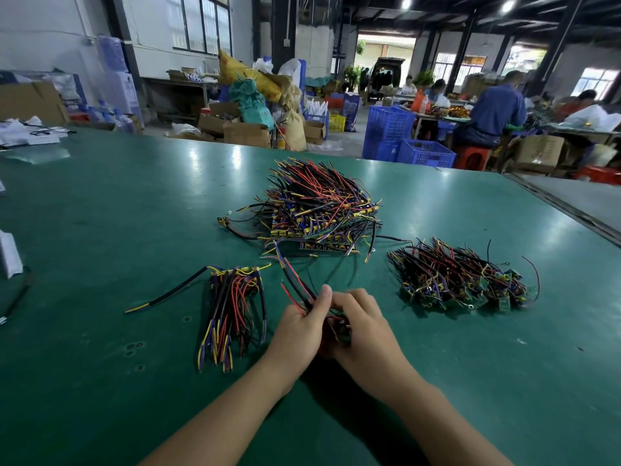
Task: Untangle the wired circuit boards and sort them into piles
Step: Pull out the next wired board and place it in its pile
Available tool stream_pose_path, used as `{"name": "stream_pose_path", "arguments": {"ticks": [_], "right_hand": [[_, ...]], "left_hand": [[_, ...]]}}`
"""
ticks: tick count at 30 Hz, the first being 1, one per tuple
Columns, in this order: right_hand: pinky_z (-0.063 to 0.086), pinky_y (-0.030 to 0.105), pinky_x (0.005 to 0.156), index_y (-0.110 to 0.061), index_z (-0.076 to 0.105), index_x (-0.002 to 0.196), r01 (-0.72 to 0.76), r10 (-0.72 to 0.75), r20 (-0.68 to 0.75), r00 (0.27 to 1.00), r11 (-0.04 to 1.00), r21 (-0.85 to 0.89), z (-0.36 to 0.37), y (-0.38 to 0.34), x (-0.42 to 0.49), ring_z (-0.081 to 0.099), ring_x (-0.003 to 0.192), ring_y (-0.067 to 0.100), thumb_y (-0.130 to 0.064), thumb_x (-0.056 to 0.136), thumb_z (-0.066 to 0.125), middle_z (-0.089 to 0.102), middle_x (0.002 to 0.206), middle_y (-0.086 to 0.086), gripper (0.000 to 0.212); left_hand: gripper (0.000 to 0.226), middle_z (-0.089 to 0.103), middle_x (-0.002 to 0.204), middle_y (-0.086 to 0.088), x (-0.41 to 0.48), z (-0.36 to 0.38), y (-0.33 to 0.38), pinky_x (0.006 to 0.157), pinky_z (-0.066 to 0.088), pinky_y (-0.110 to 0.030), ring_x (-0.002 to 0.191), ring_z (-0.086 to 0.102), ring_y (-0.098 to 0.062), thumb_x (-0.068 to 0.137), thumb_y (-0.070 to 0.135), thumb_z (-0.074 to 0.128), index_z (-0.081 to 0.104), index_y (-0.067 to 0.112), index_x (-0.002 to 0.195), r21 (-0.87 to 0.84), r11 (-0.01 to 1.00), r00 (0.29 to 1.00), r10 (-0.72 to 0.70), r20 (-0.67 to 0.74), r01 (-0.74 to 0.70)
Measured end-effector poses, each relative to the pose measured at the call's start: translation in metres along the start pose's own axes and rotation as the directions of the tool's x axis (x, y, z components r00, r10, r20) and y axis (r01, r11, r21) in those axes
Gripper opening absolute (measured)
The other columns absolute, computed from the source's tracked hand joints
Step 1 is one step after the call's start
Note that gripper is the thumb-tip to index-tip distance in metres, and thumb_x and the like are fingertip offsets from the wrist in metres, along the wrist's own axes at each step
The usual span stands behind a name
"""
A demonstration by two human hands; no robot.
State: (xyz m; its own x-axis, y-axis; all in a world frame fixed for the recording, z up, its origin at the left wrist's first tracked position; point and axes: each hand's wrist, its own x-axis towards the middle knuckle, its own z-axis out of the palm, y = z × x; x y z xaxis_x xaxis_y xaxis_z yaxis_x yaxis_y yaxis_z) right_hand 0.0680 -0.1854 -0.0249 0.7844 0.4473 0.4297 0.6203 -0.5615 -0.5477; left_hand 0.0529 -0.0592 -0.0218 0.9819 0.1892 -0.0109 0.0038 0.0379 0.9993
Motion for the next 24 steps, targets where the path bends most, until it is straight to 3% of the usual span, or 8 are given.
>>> {"name": "stream_pose_path", "arguments": {"ticks": [3, 6, 9, 12, 15, 17, 20, 24], "right_hand": [[0.031, 0.004, 0.083, -0.021, 0.060, 0.118, 0.005, -0.008, -0.043, 0.999, 0.998, -0.070, -0.001, 0.003, 0.002, 0.046, 0.094, 0.008, -0.008, 0.071, 0.074, 0.044, 0.101, -0.015, 0.051], [0.034, 0.009, 0.070, -0.015, 0.063, 0.109, 0.011, -0.016, -0.061, 0.998, 0.996, -0.083, -0.002, 0.006, 0.001, 0.049, 0.081, 0.010, -0.003, 0.070, 0.066, 0.041, 0.093, -0.011, 0.041], [0.033, 0.001, 0.070, -0.010, 0.066, 0.101, -0.031, 0.028, -0.078, 0.997, 0.999, -0.028, -0.002, 0.008, 0.002, 0.051, 0.079, 0.013, 0.007, 0.068, 0.064, 0.044, 0.087, -0.012, 0.037], [0.035, -0.001, 0.070, -0.018, 0.068, 0.103, -0.049, 0.055, -0.075, 0.996, 0.996, 0.073, -0.002, 0.005, 0.002, 0.057, 0.078, 0.002, 0.007, 0.070, 0.065, 0.055, 0.080, -0.022, 0.041], [0.044, 0.012, 0.064, -0.026, 0.060, 0.091, -0.182, 0.183, 0.017, 0.983, 0.954, 0.237, 0.000, 0.003, 0.002, 0.056, 0.064, -0.003, -0.003, 0.078, 0.069, 0.062, 0.070, -0.020, 0.028], [0.052, 0.027, 0.063, -0.020, 0.063, 0.092, -0.291, 0.236, 0.180, 0.955, 0.864, 0.411, -0.001, 0.003, 0.003, 0.058, 0.060, 0.005, -0.005, 0.078, 0.070, 0.065, 0.070, -0.008, 0.022], [0.049, 0.027, 0.054, -0.007, 0.063, 0.103, -0.431, 0.204, 0.401, 0.893, 0.642, 0.634, -0.006, 0.003, 0.001, 0.057, 0.054, 0.017, -0.014, 0.078, 0.071, 0.061, 0.064, 0.001, 0.027], [0.052, 0.032, 0.058, -0.014, 0.068, 0.090, -0.617, 0.173, 0.597, 0.783, 0.336, 0.712, -0.011, 0.000, 0.001, 0.061, 0.059, 0.025, -0.056, 0.084, 0.064, 0.057, 0.066, 0.008, 0.043]], "left_hand": [[0.039, 0.075, 0.076, 0.009, 0.000, 0.002, 0.002, 0.061, 0.047, -0.008, 0.072, 0.068, 0.003, 0.098, 0.036, 0.051, 0.076, 0.023, 0.072, -0.038, 0.999, 0.999, 0.039, 0.035, -0.038], [0.024, 0.075, 0.089, 0.017, -0.001, 0.002, 0.003, 0.072, 0.042, -0.002, 0.089, 0.066, 0.009, 0.097, 0.029, 0.055, 0.077, 0.023, 0.093, -0.006, 0.994, 0.993, 0.113, 0.042, -0.113], [0.018, 0.073, 0.091, 0.020, -0.001, -0.001, -0.001, 0.078, 0.042, -0.002, 0.093, 0.064, 0.009, 0.095, 0.031, 0.058, 0.076, 0.028, 0.093, 0.075, 0.979, 0.982, 0.188, 0.033, -0.190], [0.017, 0.075, 0.083, 0.008, 0.000, -0.001, -0.001, 0.075, 0.047, -0.010, 0.084, 0.069, -0.002, 0.093, 0.028, 0.062, 0.075, 0.023, 0.085, 0.035, 0.972, 0.973, 0.231, 0.021, -0.232], [0.009, 0.071, 0.070, -0.002, 0.002, -0.001, 0.000, 0.066, 0.055, -0.026, 0.067, 0.069, -0.015, 0.079, 0.029, 0.072, 0.071, 0.021, 0.077, -0.105, 0.969, 0.975, 0.223, 0.001, -0.221], [0.013, 0.070, 0.065, -0.005, 0.003, -0.004, 0.000, 0.056, 0.056, -0.030, 0.058, 0.068, -0.020, 0.076, 0.027, 0.079, 0.068, 0.022, 0.074, -0.165, 0.973, 0.986, 0.165, 0.001, -0.163], [0.019, 0.069, 0.063, -0.010, 0.002, -0.008, 0.001, 0.047, 0.053, -0.030, 0.052, 0.066, -0.023, 0.075, 0.032, 0.081, 0.068, 0.019, 0.072, -0.097, 0.981, 0.985, 0.172, 0.018, -0.169], [0.039, 0.064, 0.057, -0.008, 0.002, -0.007, 0.002, 0.052, 0.048, -0.029, 0.052, 0.059, -0.016, 0.070, 0.048, 0.078, 0.068, 0.010, 0.070, 0.009, 0.971, 0.971, 0.240, 0.001, -0.240]]}}
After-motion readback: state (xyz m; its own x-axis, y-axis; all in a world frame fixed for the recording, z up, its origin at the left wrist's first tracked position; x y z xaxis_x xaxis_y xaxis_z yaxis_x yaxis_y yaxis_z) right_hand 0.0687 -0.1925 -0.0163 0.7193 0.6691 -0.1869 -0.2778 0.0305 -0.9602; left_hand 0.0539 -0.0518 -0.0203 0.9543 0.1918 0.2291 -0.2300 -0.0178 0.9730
